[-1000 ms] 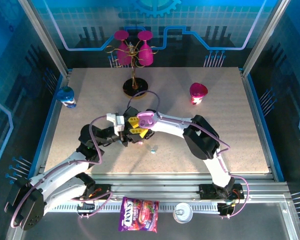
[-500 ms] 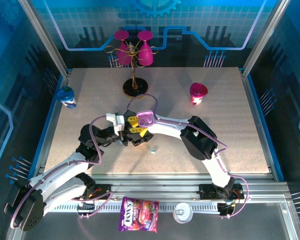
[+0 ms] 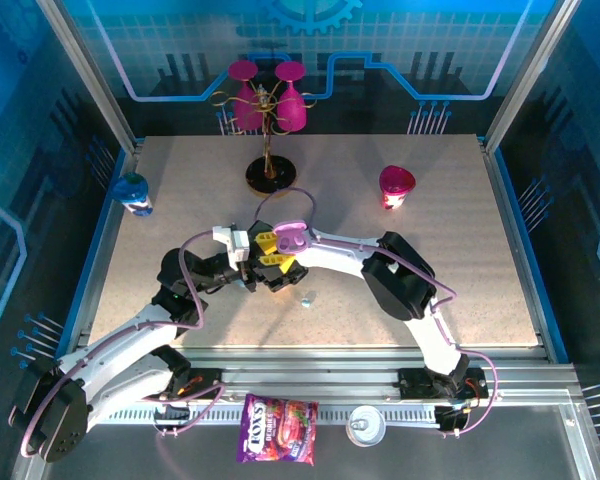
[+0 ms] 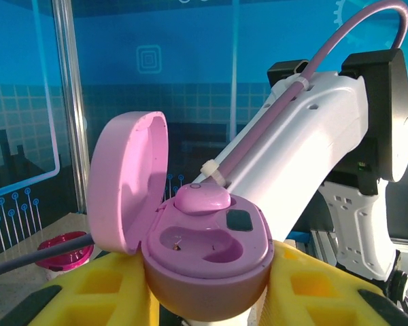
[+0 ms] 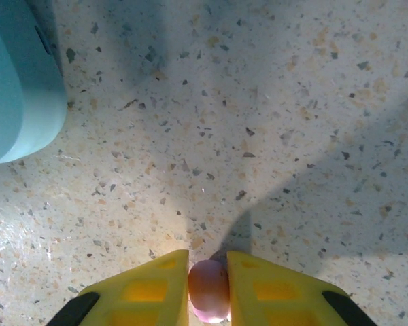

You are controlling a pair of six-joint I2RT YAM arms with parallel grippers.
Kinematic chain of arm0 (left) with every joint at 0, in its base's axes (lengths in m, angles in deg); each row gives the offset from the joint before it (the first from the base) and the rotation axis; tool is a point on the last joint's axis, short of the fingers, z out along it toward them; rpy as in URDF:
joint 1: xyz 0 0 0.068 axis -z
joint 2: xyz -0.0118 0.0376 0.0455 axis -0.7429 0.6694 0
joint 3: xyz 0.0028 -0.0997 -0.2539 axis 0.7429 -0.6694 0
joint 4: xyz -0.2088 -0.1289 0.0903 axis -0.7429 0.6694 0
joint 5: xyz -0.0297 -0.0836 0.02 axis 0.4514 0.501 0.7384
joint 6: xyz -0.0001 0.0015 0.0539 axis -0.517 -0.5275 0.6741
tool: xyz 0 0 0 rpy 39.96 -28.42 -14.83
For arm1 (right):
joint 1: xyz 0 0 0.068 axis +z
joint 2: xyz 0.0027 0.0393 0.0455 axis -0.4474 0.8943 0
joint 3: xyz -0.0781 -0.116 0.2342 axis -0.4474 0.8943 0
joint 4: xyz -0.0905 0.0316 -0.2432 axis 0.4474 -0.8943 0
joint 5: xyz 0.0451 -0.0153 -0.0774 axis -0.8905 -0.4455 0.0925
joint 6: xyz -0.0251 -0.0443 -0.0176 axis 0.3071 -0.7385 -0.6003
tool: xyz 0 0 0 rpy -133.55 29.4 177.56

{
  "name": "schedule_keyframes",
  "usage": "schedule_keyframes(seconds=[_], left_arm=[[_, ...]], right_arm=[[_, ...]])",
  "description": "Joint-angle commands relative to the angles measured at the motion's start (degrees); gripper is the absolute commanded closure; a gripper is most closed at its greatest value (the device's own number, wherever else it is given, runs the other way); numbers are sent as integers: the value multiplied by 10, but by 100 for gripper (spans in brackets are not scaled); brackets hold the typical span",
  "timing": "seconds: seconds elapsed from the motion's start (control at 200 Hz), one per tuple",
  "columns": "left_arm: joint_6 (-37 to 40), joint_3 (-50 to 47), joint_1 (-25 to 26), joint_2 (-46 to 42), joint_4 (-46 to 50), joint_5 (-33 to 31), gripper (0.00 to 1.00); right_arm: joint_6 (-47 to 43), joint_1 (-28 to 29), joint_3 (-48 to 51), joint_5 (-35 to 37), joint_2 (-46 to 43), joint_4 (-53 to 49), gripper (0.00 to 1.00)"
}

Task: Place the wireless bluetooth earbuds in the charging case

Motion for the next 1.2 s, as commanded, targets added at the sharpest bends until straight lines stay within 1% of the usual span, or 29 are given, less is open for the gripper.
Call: schedule_keyframes(seconds=[0.0, 0.15, 0.465, 0.675, 0.8, 0.941, 1.051, 1.196], left_arm=[[12, 2, 3, -2, -2, -9, 70], [8, 2, 3, 2, -14, -14, 70], [-2, 9, 3, 23, -38, -17, 70], [0, 10, 3, 46, -51, -21, 70], [6, 8, 3, 69, -68, -28, 70], [7, 7, 2, 97, -93, -44, 70], [17, 9, 3, 122, -112, -60, 70], [27, 14, 3, 151, -126, -76, 70]], right_arm=[[4, -16, 37, 8, -47, 17, 82], [14, -41, 104, -2, -96, 58, 81], [29, -91, 234, 8, -207, 107, 81], [37, -136, 307, -12, -319, 131, 82], [46, -172, 342, -52, -411, 148, 82], [71, -210, 367, -123, -508, 176, 82], [96, -221, 374, -182, -562, 208, 82], [136, -222, 379, -248, -602, 267, 83]])
